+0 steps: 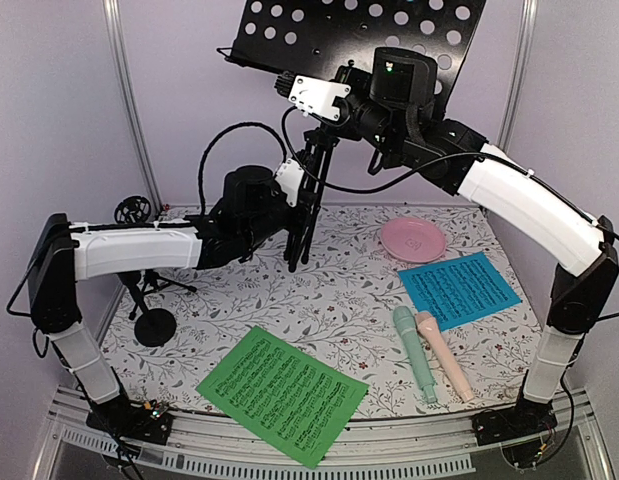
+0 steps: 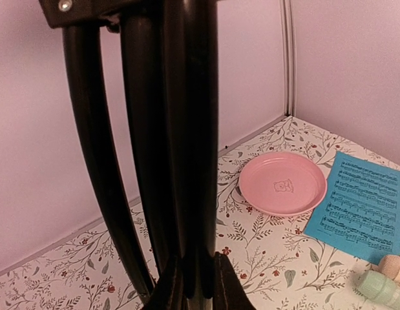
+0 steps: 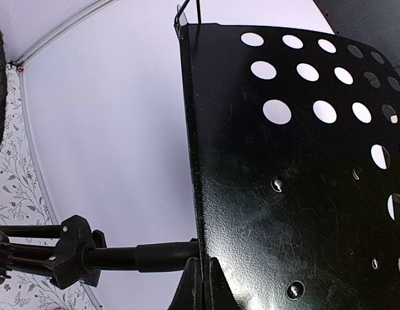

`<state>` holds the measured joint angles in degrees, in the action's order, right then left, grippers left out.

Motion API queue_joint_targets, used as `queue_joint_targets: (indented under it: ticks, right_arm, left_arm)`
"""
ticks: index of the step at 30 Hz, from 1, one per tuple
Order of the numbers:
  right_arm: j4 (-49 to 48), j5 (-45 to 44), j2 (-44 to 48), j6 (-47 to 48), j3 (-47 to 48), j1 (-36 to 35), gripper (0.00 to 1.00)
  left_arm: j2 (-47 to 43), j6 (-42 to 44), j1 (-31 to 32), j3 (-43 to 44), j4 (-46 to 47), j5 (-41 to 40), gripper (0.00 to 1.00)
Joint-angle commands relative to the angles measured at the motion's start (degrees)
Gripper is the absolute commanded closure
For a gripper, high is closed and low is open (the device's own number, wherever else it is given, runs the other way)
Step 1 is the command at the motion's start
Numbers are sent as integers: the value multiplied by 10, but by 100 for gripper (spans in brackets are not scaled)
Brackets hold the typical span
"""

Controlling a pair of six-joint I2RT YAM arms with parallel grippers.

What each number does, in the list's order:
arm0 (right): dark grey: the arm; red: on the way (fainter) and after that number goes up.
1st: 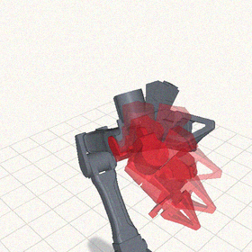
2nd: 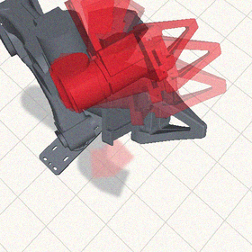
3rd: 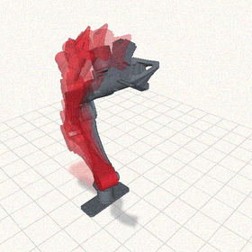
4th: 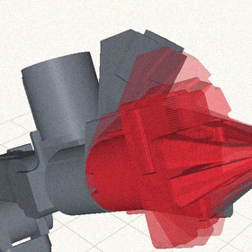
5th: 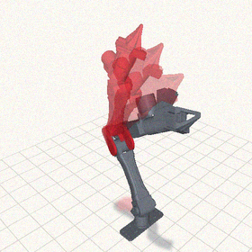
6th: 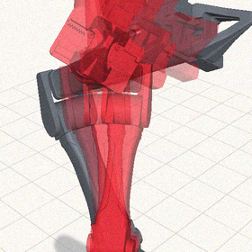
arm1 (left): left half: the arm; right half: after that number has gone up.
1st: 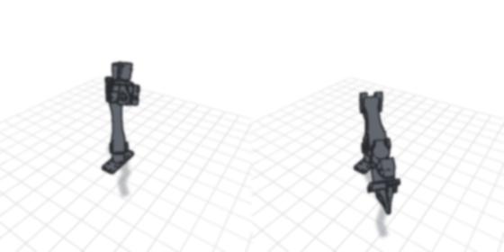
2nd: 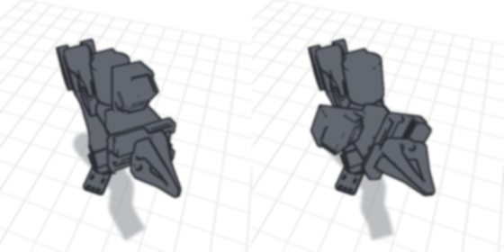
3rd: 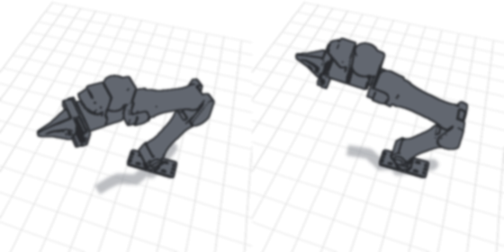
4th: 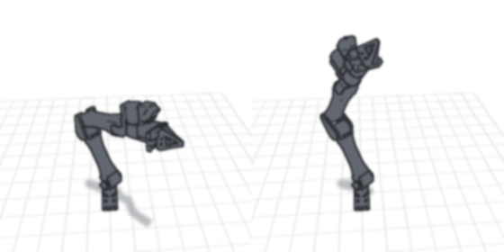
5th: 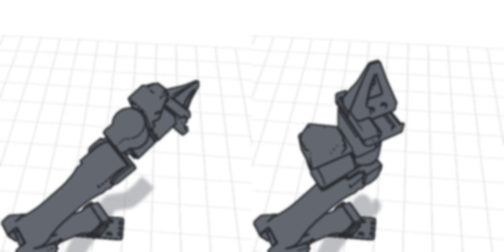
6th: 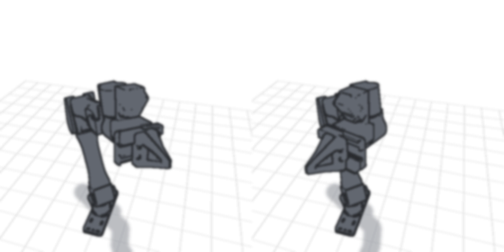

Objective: Pack up the instrument practice props

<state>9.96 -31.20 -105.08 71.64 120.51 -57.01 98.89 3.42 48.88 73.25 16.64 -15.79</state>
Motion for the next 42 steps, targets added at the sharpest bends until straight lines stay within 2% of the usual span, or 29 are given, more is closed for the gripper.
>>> queue_joint_targets:
  ticks: [1, 19, 24, 35, 39, 42]
  right_arm:
    - [-89, 70, 23, -48, 27, -38, 100]
    - [-92, 56, 24, -37, -1, -54, 100]
    - [-92, 56, 21, -40, -6, -63, 100]
    - [-96, 50, 26, -86, -71, -82, 100]
    - [-82, 85, 56, -143, -129, -82, 100]
    - [-85, 122, 100, -182, -187, -84, 100]
  left_arm:
    - [-42, 26, 16, 57, 90, 38, 100]
    - [-82, 24, 21, 54, 78, 56, 100]
    - [-96, -5, 21, 58, 77, 133, 100]
    - [-140, -21, 21, 102, 45, 233, 100]
    - [-206, -49, 12, 52, 70, 369, 100]
    - [-269, -114, -6, -12, 122, 430, 100]
